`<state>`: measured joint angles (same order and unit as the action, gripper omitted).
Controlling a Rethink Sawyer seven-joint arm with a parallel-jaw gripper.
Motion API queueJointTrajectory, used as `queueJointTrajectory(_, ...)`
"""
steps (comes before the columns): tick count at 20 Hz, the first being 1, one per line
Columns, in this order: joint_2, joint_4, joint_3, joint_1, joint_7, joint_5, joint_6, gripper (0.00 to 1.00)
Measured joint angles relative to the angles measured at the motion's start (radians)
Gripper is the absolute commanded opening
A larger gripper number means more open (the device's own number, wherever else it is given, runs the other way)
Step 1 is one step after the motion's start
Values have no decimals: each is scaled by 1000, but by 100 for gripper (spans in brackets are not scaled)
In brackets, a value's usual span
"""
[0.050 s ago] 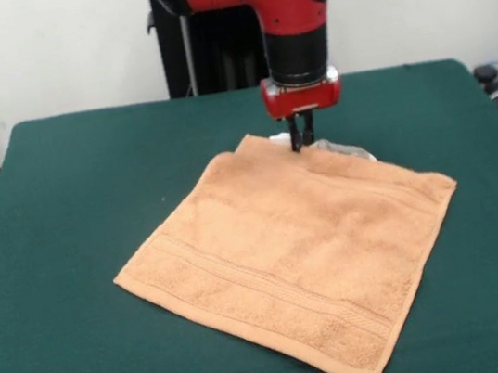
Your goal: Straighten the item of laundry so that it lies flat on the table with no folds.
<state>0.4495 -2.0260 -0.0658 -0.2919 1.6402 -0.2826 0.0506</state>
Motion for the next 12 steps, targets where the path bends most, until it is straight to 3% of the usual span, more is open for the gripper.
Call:
queueJointTrajectory(11,0,-37,10,4,0,48,1,0)
queueJointTrajectory(12,0,-38,11,4,0,49,1,100)
